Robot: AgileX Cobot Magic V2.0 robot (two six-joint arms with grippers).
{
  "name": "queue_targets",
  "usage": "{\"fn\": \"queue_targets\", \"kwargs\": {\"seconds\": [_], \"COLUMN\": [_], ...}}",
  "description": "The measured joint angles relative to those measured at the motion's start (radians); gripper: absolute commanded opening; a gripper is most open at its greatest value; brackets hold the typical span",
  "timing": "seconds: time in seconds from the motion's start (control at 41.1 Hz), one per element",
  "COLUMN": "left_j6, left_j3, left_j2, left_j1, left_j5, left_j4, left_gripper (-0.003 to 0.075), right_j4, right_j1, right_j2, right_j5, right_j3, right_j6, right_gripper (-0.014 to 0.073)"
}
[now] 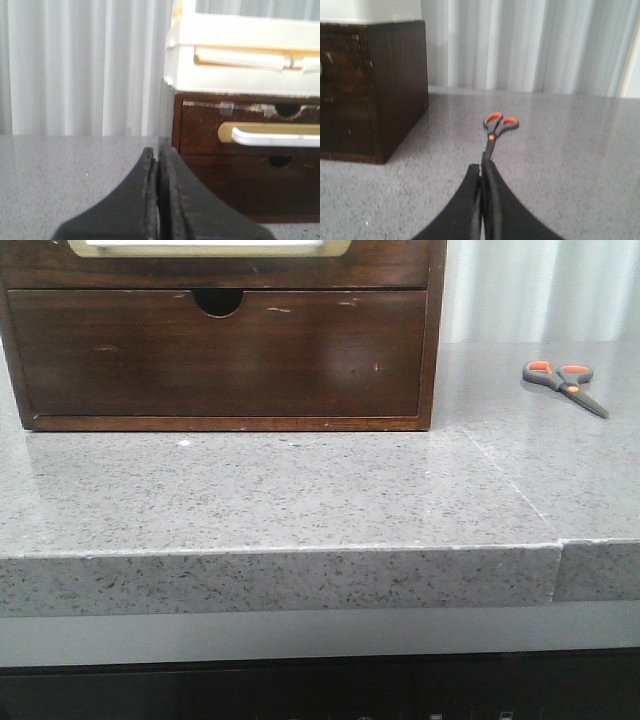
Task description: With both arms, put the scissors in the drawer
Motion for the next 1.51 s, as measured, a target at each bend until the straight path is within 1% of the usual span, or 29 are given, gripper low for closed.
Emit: {"fn": "queue_targets", "kwargs": {"seconds": [0.122,0.268,0.414,0.511,0.681,0.876,1.192,1.241,1.314,1.338,1.362,1.435,1.46,1.508], "left_j6": [0.000,0.000,0.000,0.000,0.000,0.000,0.000,0.000,0.000,0.000,0.000,0.000,0.000,0.000], "left_j3": [-0.106,-0.225,-0.348,-0.392,-0.395,-0.395,-0.395,-0.395,-0.395,-0.395,-0.395,-0.395,-0.395,-0.395], "left_j2": [0.082,0.195,0.305,0.373,0.461,0.526,0.584,0.593,0.605,0.607,0.611,0.618,0.621,0.627], "left_j1": [0.000,0.000,0.000,0.000,0.000,0.000,0.000,0.000,0.000,0.000,0.000,0.000,0.000,0.000], "left_j5": [0.054,0.078,0.160,0.215,0.291,0.333,0.346,0.346,0.346,0.346,0.346,0.346,0.346,0.346], "left_j4": [0.001,0.002,0.002,0.002,0.004,0.006,0.006,0.006,0.006,0.006,0.006,0.006,0.006,0.006], "left_gripper": [-0.0020,-0.0020,-0.0020,-0.0020,-0.0020,-0.0020,-0.0020,-0.0015,0.0038,0.0078,0.0114,0.0260,0.0323,0.0424], "right_j4": [0.000,0.000,0.000,0.000,0.000,0.000,-0.012,-0.018,-0.028,-0.032,-0.037,-0.050,-0.055,-0.058], "right_j1": [0.000,0.000,0.000,0.000,0.000,0.000,0.000,0.000,0.000,0.000,0.000,0.000,0.000,0.000], "right_j2": [0.082,0.197,0.327,0.405,0.522,0.627,0.762,0.777,0.787,0.790,0.792,0.794,0.794,0.794], "right_j5": [0.037,0.083,0.183,0.248,0.291,0.302,0.306,0.306,0.306,0.306,0.306,0.306,0.306,0.306], "right_j3": [-0.106,-0.231,-0.358,-0.415,-0.432,-0.432,-0.432,-0.432,-0.432,-0.432,-0.432,-0.432,-0.432,-0.432], "right_j6": [0.000,0.000,0.000,0.000,0.000,0.000,0.000,0.000,0.000,0.000,0.000,0.000,0.000,0.000], "right_gripper": [-0.0067,-0.0067,-0.0067,-0.0067,-0.0067,-0.0067,-0.0060,-0.0031,0.0090,0.0136,0.0202,0.0374,0.0433,0.0510]}}
